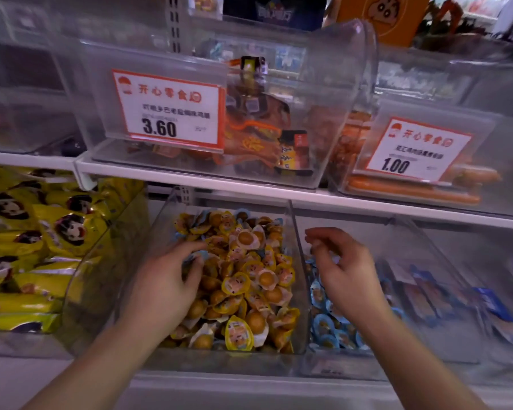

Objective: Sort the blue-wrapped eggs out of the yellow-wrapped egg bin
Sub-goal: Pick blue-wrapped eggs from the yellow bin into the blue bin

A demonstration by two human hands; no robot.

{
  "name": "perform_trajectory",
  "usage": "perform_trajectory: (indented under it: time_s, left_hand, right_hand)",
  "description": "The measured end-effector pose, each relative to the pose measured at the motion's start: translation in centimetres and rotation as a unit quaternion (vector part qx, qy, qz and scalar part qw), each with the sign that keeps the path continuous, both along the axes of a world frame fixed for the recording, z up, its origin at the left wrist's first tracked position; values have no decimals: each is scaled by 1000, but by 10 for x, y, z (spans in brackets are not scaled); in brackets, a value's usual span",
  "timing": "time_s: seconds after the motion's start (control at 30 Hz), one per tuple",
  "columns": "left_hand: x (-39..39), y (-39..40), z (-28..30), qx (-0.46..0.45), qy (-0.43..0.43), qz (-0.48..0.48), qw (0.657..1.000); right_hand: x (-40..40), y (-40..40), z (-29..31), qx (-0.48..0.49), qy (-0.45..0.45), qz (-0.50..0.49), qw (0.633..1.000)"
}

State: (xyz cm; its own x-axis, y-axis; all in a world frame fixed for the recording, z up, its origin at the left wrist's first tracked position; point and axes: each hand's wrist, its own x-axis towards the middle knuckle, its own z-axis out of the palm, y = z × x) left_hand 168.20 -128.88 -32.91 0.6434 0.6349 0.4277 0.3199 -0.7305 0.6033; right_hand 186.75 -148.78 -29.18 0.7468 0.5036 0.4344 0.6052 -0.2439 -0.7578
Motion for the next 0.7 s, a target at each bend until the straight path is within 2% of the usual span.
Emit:
perform_trajectory:
  time_s: [0.07,0.13,0.27,0.33,0.37,0.43,0.53,0.7]
  left_hand:
    - [-5,-1,4,-26,-60,-28,997]
    - [-12,0,10,-25,-110,-30,993]
    - [-25,4,28,129,-123,19,984]
    - [-35,10,30,86,-131,30,987]
    - [-39,12,30,40,-135,33,990]
    - [-42,17,26,-20,-140,27,990]
    - [-38,22,24,-55,-152,23,987]
    - [-34,20,20,-92,-147,4,985]
  right_hand:
    - [-15,26,11,-34,-54,68,996]
    - [-20,62,20,-113,-88,116,983]
    - [7,137,22,-356,-111,81,924]
    - [27,160,13,-433,-101,70,893]
    - [36,167,7,-450,-96,68,885]
    - [51,175,-6,-440,-71,64,893]
    - [60,186,-17,-401,-1,82,913]
    - [52,202,-16,-408,26,112,906]
